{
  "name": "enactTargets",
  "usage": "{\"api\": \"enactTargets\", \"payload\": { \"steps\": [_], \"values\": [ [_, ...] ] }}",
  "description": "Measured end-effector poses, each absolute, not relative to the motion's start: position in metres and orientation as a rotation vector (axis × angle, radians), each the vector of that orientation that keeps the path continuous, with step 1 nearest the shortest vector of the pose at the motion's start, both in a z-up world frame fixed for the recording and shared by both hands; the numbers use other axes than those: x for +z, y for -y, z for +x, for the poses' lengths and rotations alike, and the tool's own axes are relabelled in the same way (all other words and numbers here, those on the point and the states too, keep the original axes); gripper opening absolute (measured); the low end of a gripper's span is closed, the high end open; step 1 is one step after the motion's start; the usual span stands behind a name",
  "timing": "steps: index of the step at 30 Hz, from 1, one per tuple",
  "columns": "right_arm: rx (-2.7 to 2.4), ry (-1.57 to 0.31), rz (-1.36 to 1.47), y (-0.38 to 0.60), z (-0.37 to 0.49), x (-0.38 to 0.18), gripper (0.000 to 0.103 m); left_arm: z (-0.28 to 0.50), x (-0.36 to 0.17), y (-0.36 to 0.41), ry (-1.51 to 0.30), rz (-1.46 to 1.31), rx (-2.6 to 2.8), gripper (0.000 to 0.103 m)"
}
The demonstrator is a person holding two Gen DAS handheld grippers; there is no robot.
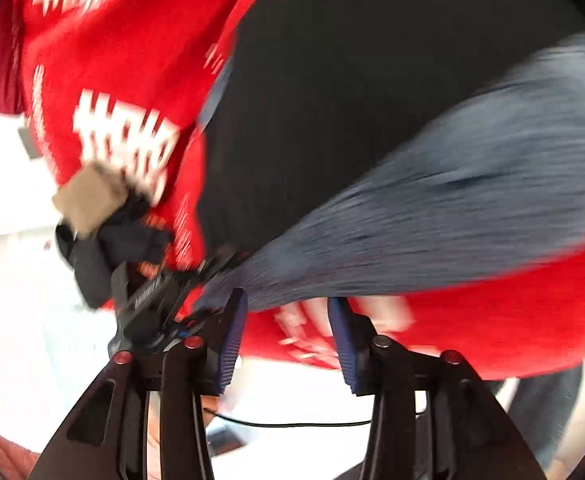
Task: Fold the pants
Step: 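Grasp the trouser leg hems with both grippers and lift them, then carry the held hems over toward the waistband, folding the trousers in half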
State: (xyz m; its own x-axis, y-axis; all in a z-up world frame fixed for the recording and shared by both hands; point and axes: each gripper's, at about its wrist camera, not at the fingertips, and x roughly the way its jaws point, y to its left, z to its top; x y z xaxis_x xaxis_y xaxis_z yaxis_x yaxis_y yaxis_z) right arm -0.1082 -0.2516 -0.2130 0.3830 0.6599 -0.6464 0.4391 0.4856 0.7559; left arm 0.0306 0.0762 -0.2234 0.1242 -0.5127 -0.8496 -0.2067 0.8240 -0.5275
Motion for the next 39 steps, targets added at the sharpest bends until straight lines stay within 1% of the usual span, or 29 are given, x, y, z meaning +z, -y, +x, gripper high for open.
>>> {"api": "enactTargets", "payload": {
  "steps": [6, 10, 11, 12, 13, 14, 15, 19, 23, 26, 28, 29, 30, 31, 32, 33, 36, 38, 39],
  "values": [
    [-0.049, -1.122, 1.233, 0.329, -0.166, -0.215, 0.047, 0.032, -0.220, -0.064, -1.485, -0.521, -0.264, 0.048],
    [-0.068, -1.007, 1.378, 0.350, -0.174, -0.226, 0.047, 0.037, -0.223, -0.055, -1.493, -0.496, -0.260, 0.048],
    [-0.060, -0.976, 1.424, 0.353, -0.172, -0.229, 0.044, 0.040, -0.224, -0.051, -1.495, -0.493, -0.259, 0.048],
    [-0.061, -0.959, 1.452, 0.358, -0.169, -0.230, 0.036, 0.042, -0.223, -0.048, -1.494, -0.484, -0.256, 0.043],
    [-0.075, -0.956, 1.467, 0.362, -0.165, -0.229, 0.014, 0.047, -0.221, -0.042, -1.490, -0.477, -0.250, 0.034],
    [-0.094, -0.965, 1.464, 0.366, -0.159, -0.224, 0.007, 0.046, -0.215, -0.045, -1.485, -0.451, -0.232, 0.022],
    [-0.096, -0.977, 1.448, 0.367, -0.152, -0.217, 0.007, 0.048, -0.208, -0.045, -1.483, -0.449, -0.228, 0.022],
    [0.006, -1.036, 1.222, 0.371, -0.105, -0.153, 0.007, 0.064, -0.168, -0.036, -1.440, -0.454, -0.231, 0.022],
    [0.123, -1.076, 1.068, 0.392, -0.037, -0.105, 0.007, 0.101, -0.125, -0.011, -1.364, -0.406, -0.244, 0.022],
    [0.174, -1.119, 0.978, 0.408, 0.029, -0.096, 0.007, 0.140, -0.110, 0.002, -1.299, -0.363, -0.246, 0.022],
    [0.192, -1.161, 0.942, 0.414, 0.071, -0.106, 0.007, 0.166, -0.110, 0.009, -1.281, -0.330, -0.244, 0.023],
    [0.195, -1.183, 0.923, 0.418, 0.091, -0.113, 0.007, 0.184, -0.115, 0.015, -1.277, -0.317, -0.240, 0.036],
    [0.196, -1.215, 0.901, 0.421, 0.112, -0.124, 0.008, 0.199, -0.120, 0.017, -1.258, -0.280, -0.188, 0.074],
    [0.187, -1.239, 0.884, 0.424, 0.127, -0.135, 0.008, 0.210, -0.124, 0.017, -1.229, -0.248, -0.130, 0.089],
    [0.177, -1.260, 0.877, 0.428, 0.139, -0.147, 0.008, 0.225, -0.132, 0.020, -1.167, -0.214, -0.061, 0.095],
    [0.172, -1.281, 0.882, 0.431, 0.152, -0.159, 0.008, 0.237, -0.141, 0.023, -1.161, -0.201, -0.045, 0.095],
    [0.124, -1.351, 0.909, 0.441, 0.181, -0.205, 0.009, 0.272, -0.180, 0.031, -1.217, -0.175, 0.059, 0.095],
    [0.096, -1.377, 0.899, 0.442, 0.189, -0.220, 0.010, 0.281, -0.198, 0.030, -1.255, -0.154, 0.138, 0.095],
    [0.086, -1.374, 0.896, 0.441, 0.192, -0.221, 0.010, 0.279, -0.199, 0.029, -1.260, -0.159, 0.152, 0.095]
  ]
}}
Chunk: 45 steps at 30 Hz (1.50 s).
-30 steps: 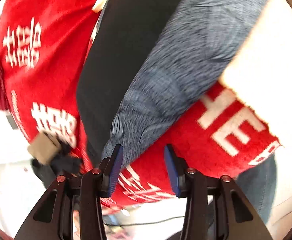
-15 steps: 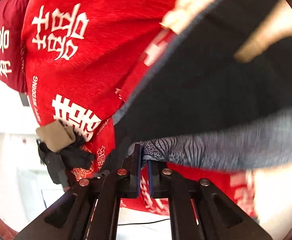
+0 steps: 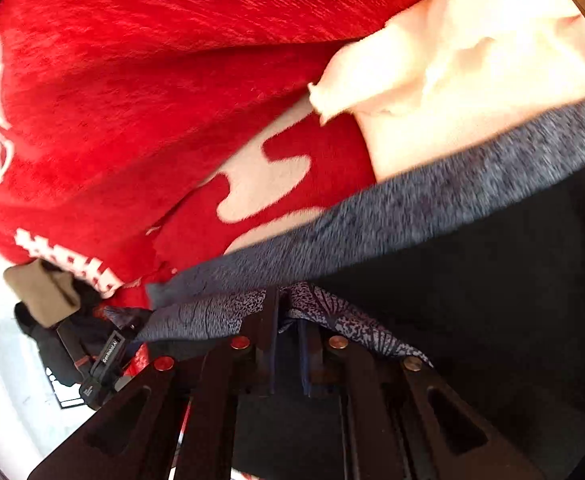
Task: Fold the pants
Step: 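Carry the held hems over toward the waistband, folding the trousers in half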
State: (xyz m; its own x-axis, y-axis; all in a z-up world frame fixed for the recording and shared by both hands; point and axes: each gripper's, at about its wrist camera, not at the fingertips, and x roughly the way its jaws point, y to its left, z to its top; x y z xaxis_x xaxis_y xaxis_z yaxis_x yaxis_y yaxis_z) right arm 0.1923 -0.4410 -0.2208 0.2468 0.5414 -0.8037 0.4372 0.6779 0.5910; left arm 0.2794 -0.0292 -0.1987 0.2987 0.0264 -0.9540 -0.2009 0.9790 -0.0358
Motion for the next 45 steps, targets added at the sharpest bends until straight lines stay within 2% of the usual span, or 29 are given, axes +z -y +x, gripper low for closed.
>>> {"api": "enactTargets", "payload": {
  "steps": [1, 2, 3, 4, 7, 9, 10, 13, 15, 18, 20, 22, 26, 35, 45],
  "values": [
    [0.088, -1.380, 0.890, 0.438, 0.195, -0.217, 0.019, 0.278, -0.194, 0.028, -1.250, -0.171, 0.158, 0.095],
    [0.114, -1.376, 0.887, 0.435, 0.195, -0.211, 0.044, 0.273, -0.181, 0.025, -1.221, -0.179, 0.165, 0.095],
    [0.158, -1.363, 0.881, 0.431, 0.194, -0.202, 0.058, 0.270, -0.173, 0.024, -1.203, -0.176, 0.171, 0.095],
    [0.200, -1.342, 0.862, 0.427, 0.192, -0.189, 0.067, 0.266, -0.161, 0.022, -1.183, -0.168, 0.177, 0.095],
    [0.295, -1.289, 0.769, 0.413, 0.181, -0.155, 0.066, 0.256, -0.130, 0.024, -1.113, -0.076, 0.201, 0.095],
    [0.337, -1.301, 0.720, 0.402, 0.177, -0.152, 0.064, 0.252, -0.132, 0.039, -1.139, 0.005, 0.171, 0.095],
    [0.355, -1.324, 0.689, 0.395, 0.177, -0.157, 0.061, 0.251, -0.143, 0.051, -1.182, 0.022, 0.132, 0.095],
    [0.349, -1.387, 0.577, 0.377, 0.192, -0.186, 0.060, 0.246, -0.179, 0.080, -1.267, 0.075, 0.082, 0.095],
    [0.289, -1.394, 0.488, 0.381, 0.202, -0.202, 0.055, 0.239, -0.206, 0.101, -1.309, 0.141, 0.096, 0.095],
    [0.251, -1.315, 0.716, 0.410, 0.203, -0.194, 0.053, 0.230, -0.203, 0.108, -1.267, 0.151, 0.136, 0.095],
    [0.282, -1.260, 0.812, 0.426, 0.192, -0.180, 0.061, 0.227, -0.198, 0.108, -1.292, 0.177, 0.139, 0.095],
    [0.296, -1.213, 0.847, 0.439, 0.172, -0.162, 0.065, 0.224, -0.193, 0.112, -1.314, 0.225, 0.137, 0.095],
    [0.257, -1.221, 0.931, 0.462, 0.123, -0.149, 0.066, 0.205, -0.176, 0.133, -1.348, 0.271, 0.075, 0.095],
    [-0.018, -1.218, 0.996, 0.515, -0.004, -0.141, 0.066, 0.159, -0.158, 0.193, -1.391, 0.315, -0.113, 0.095],
    [-0.258, -1.184, 1.011, 0.522, -0.122, -0.140, 0.067, 0.115, -0.143, 0.223, -1.383, 0.340, -0.255, 0.095]
  ]
}}
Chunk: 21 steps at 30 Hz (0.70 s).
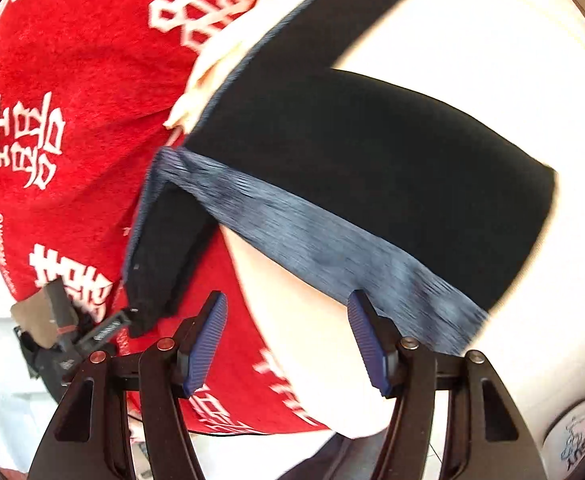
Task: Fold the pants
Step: 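Carry the held hems over toward the waistband, folding the trousers in half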
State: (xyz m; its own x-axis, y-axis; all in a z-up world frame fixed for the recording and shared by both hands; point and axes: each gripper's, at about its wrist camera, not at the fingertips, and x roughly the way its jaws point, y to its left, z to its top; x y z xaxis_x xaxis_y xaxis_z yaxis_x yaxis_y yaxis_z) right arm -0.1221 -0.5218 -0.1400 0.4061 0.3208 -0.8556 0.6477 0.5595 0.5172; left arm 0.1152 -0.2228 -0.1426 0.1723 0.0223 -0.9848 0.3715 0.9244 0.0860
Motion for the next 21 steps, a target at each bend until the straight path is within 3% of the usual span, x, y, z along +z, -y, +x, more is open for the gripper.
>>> {"api": "enactTargets", "payload": {
  "steps": [9, 21],
  "values": [
    [-0.379, -1.180, 1.047, 0.540, -0.189, -0.151, 0.067, 0.084, -0.140, 0.265, -1.425, 0.251, -0.409, 0.095],
    [-0.164, -1.114, 1.241, 0.589, -0.207, -0.197, 0.067, 0.053, -0.176, 0.399, -1.547, 0.140, -0.685, 0.095]
  ]
}}
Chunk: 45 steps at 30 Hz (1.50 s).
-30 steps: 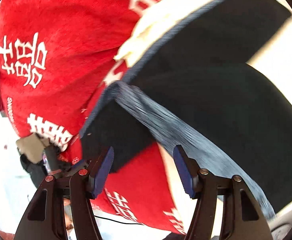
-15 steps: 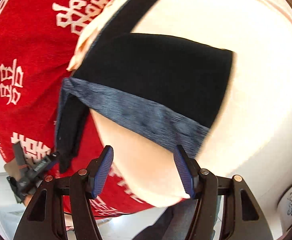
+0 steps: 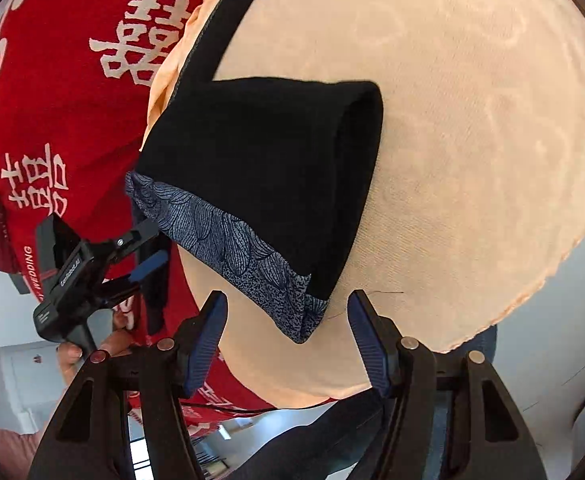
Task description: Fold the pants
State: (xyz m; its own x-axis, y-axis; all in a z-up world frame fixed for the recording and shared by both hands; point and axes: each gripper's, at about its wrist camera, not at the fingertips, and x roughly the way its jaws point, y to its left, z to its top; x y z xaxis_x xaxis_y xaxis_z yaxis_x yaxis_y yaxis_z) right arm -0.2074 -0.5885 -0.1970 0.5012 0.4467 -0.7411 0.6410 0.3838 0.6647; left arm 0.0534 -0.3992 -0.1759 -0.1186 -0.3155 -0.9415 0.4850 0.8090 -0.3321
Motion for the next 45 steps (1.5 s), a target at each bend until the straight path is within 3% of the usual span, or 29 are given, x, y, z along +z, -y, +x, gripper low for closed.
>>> {"api": "enactTargets", "payload": {
  "steps": [2, 3, 4, 6, 8, 18, 19, 21, 24, 26, 27, 30, 32, 34, 37, 39, 40, 43, 45],
  "values": [
    [-0.119, -1.133, 1.300, 0.587, -0.202, -0.212, 0.063, 0.055, -0.187, 0.409, -1.576, 0.136, -0.683, 0.094],
    [-0.103, -1.138, 1.327, 0.586, -0.198, -0.217, 0.053, 0.058, -0.190, 0.411, -1.580, 0.131, -0.678, 0.089],
    [-0.099, -1.150, 1.329, 0.585, -0.196, -0.218, 0.021, 0.058, -0.191, 0.413, -1.575, 0.130, -0.671, 0.083],
    [-0.082, -1.144, 1.329, 0.588, -0.186, -0.211, 0.016, 0.060, -0.187, 0.419, -1.561, 0.154, -0.672, 0.049],
    [-0.032, -1.103, 1.330, 0.594, -0.175, -0.194, 0.015, 0.067, -0.182, 0.424, -1.580, 0.128, -0.697, 0.027],
    [0.104, -0.957, 1.123, 0.715, -0.016, -0.090, 0.014, 0.145, -0.116, 0.484, -1.381, 0.066, -0.671, 0.031],
    [0.095, -0.962, 1.108, 0.731, 0.008, -0.088, 0.014, 0.155, -0.113, 0.489, -1.367, 0.065, -0.668, 0.037],
    [0.067, -0.985, 1.077, 0.753, 0.042, -0.089, 0.015, 0.175, -0.105, 0.501, -1.286, 0.101, -0.615, 0.083],
    [-0.004, -1.059, 1.011, 0.779, 0.088, -0.102, 0.028, 0.194, -0.098, 0.503, -1.204, 0.151, -0.565, 0.084],
    [-0.053, -1.087, 0.937, 0.787, 0.101, -0.099, 0.068, 0.201, -0.105, 0.497, -1.212, 0.193, -0.513, 0.084],
    [-0.063, -1.075, 0.916, 0.790, 0.096, -0.096, 0.074, 0.200, -0.109, 0.489, -1.218, 0.213, -0.490, 0.084],
    [-0.106, -1.049, 0.880, 0.792, 0.072, -0.092, 0.075, 0.190, -0.132, 0.454, -1.257, 0.310, -0.383, 0.084],
    [-0.163, -1.083, 0.900, 0.790, 0.047, -0.108, 0.072, 0.183, -0.150, 0.429, -1.302, 0.345, -0.304, 0.084],
    [-0.189, -1.135, 0.962, 0.791, 0.027, -0.134, 0.060, 0.178, -0.166, 0.401, -1.361, 0.330, -0.225, 0.084],
    [-0.208, -1.137, 1.094, 0.794, 0.016, -0.170, 0.053, 0.176, -0.185, 0.371, -1.413, 0.275, -0.124, 0.084],
    [-0.224, -1.135, 1.158, 0.797, 0.021, -0.191, 0.035, 0.177, -0.193, 0.357, -1.419, 0.266, -0.079, 0.084],
    [-0.236, -1.145, 1.180, 0.798, 0.024, -0.197, 0.007, 0.178, -0.195, 0.355, -1.422, 0.258, -0.074, 0.084],
    [-0.195, -1.077, 1.197, 0.794, 0.024, -0.182, 0.008, 0.177, -0.195, 0.356, -1.413, 0.271, -0.081, 0.084],
    [-0.204, -1.143, 1.078, 0.792, 0.019, -0.176, 0.008, 0.173, -0.198, 0.354, -1.408, 0.305, -0.087, 0.092]
  ]
}}
